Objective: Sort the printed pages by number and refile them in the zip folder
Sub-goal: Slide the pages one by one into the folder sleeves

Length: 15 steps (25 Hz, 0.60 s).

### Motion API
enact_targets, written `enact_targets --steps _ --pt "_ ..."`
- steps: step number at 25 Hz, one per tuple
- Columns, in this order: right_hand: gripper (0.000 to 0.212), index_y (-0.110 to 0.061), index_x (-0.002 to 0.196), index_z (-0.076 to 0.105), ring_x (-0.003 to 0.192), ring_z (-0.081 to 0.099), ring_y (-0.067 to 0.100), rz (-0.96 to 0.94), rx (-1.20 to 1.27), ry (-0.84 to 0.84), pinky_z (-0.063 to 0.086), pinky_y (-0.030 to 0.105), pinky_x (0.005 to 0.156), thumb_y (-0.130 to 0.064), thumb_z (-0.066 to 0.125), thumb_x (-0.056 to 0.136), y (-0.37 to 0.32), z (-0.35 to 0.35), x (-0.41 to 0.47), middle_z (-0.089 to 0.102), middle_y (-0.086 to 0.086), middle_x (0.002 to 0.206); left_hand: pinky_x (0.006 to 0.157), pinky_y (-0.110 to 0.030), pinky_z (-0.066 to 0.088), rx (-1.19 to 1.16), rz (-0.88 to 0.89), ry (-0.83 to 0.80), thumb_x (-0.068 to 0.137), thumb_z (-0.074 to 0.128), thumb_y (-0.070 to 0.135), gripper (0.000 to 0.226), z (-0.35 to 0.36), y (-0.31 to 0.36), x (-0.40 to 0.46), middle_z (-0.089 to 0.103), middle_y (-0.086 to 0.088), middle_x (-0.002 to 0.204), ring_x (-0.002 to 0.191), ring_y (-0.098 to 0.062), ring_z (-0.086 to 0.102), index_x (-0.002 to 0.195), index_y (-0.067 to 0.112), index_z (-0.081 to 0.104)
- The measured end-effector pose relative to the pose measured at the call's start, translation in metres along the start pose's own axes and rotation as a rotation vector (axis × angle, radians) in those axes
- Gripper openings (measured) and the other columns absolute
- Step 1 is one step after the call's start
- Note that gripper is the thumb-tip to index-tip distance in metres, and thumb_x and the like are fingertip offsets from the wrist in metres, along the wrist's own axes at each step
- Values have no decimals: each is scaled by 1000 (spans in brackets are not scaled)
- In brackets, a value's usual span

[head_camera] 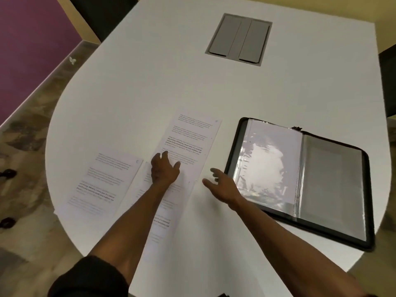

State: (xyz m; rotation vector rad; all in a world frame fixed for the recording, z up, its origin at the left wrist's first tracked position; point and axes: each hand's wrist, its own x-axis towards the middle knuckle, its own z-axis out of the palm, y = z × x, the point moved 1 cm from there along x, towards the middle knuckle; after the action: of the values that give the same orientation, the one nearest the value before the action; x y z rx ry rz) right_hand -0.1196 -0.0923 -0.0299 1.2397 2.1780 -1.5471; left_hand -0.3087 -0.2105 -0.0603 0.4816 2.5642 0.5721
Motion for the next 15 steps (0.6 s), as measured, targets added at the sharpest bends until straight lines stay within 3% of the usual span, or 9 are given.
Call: enact_targets --steps 2,5,9,15 --pt "71 -19 153 35 132 50 24 173 311 12 42 40 111 -44 65 94 -16 15 21 48 5 150 122 -46 16 135 57 -97 95 55 49 78 -4 -12 17 16 -15 163 151 -33 6 156 14 22" --pt "75 -17 155 31 132 51 27 315 492 137 44 45 111 -40 66 92 -23 31 51 43 6 153 123 -45 4 375 188 -236 96 47 58 82 1 -20 24 6 -11 166 152 -33 -5 158 16 14" --pt "77 -17 152 34 122 59 28 389 638 239 50 47 104 -39 72 88 -22 40 70 51 9 144 123 -45 3 327 211 -234 96 48 57 83 8 -23 22 2 -10 166 153 -32 -5 158 16 11" --pt "53 -17 132 55 109 64 26 360 697 251 57 45 94 -28 78 85 -23 38 85 64 4 127 124 -44 4 268 237 -217 96 48 58 83 12 -13 21 12 -8 166 153 -30 -1 158 17 11"
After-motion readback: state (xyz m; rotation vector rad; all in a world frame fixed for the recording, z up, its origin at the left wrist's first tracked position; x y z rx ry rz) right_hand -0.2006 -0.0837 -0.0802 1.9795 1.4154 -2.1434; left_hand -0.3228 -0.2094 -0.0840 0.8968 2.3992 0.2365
